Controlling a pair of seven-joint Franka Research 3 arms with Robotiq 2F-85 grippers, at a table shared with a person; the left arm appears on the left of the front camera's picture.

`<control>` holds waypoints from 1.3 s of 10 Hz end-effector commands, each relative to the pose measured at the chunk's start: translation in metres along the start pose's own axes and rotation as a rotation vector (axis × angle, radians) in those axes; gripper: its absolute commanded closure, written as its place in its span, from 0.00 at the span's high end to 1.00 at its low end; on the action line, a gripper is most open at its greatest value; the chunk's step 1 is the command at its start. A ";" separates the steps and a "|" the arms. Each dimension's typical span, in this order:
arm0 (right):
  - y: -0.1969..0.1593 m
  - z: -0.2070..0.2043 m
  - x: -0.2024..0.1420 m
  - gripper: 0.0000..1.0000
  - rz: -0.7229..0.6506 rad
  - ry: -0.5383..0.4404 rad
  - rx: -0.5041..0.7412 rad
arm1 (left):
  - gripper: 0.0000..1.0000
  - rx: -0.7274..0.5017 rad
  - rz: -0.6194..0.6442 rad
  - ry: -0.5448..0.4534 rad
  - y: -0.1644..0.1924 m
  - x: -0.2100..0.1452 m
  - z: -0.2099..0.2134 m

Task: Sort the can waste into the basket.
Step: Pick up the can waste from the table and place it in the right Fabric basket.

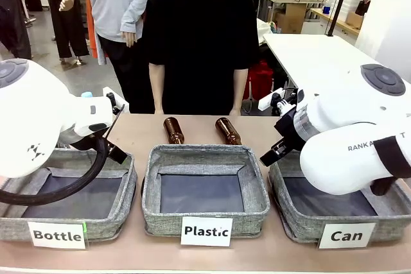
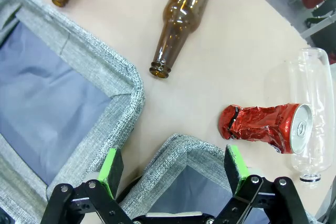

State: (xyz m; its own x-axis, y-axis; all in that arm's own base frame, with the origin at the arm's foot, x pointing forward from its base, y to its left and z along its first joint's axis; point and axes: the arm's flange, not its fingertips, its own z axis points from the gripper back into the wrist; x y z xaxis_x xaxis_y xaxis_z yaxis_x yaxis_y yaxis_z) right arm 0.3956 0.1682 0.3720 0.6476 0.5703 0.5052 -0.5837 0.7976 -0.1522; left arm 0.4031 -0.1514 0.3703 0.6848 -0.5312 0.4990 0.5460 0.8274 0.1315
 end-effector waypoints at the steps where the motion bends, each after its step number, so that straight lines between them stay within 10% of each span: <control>1: 0.000 0.000 0.000 1.00 -0.001 0.000 0.000 | 1.00 0.000 0.000 0.000 0.000 0.000 0.000; 4: -0.001 0.018 0.007 1.00 0.043 0.021 0.079 | 1.00 0.000 0.000 0.000 0.000 0.000 0.000; 8: -0.026 0.153 0.002 1.00 -0.181 0.106 0.374 | 1.00 -0.468 0.132 0.025 0.004 0.005 0.152; 13: -0.156 0.251 -0.137 1.00 -0.590 -0.195 0.618 | 1.00 -0.722 0.583 -0.271 0.166 -0.112 0.225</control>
State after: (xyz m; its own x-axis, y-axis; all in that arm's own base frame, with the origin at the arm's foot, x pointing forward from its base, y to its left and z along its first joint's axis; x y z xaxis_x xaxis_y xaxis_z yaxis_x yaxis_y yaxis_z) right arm 0.2734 -0.0523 0.5547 0.8743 0.1222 0.4698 -0.4119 0.6989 0.5847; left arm 0.2902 0.0531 0.5447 0.8486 -0.0823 0.5225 0.4511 0.6286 -0.6336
